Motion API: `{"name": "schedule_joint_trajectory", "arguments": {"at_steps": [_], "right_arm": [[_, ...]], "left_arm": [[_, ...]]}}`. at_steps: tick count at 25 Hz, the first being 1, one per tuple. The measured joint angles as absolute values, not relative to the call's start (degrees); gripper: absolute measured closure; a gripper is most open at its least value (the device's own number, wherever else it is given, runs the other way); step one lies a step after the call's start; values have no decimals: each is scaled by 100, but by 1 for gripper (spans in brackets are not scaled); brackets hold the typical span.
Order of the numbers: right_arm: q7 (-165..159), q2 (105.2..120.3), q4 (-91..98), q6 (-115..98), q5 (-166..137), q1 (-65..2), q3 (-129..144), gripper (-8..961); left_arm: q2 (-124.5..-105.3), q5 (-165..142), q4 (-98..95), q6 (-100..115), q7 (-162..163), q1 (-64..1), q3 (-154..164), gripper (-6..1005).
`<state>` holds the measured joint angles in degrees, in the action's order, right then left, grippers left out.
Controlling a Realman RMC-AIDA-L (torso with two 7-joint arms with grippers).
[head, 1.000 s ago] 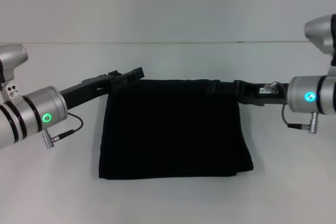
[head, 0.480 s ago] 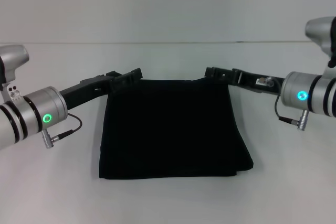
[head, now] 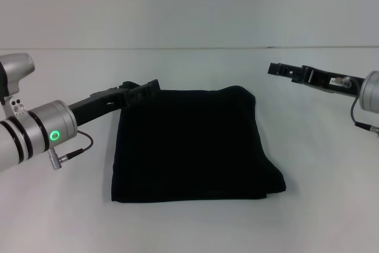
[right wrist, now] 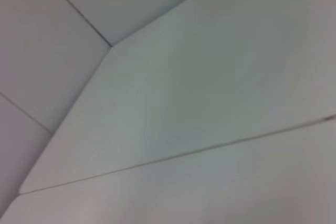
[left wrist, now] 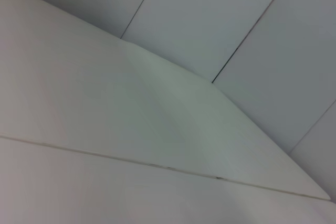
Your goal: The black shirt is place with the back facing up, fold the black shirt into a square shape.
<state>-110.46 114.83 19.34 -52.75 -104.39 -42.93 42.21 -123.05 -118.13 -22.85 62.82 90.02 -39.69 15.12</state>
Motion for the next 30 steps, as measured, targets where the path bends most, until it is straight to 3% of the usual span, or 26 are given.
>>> {"name": "schedule_joint_trajectory", "arguments": {"at_steps": [4,8,18,30], "right_arm": [[-11044,11380,2031,-5596,-10460,-4273,4244,70],[-11043,11372,2115,-5710,-10468,-4275,4287,74],[-10900,11366,2197,-5809,-10465,-4267,4272,393],[-10271,11348,2356,-6428,-10480,-4206,4275,336]], "left_arm": [[-12305,-11812,-2284,6279,9011,-3978,1507,39],[-12305,-11812,-2275,6174,9030,-3980,1479,39],[-12305,-11812,-2275,5981,9108,-4007,1468,39],[-12274,-11835,-2102,5155,9463,-4146,1528,39]]}}
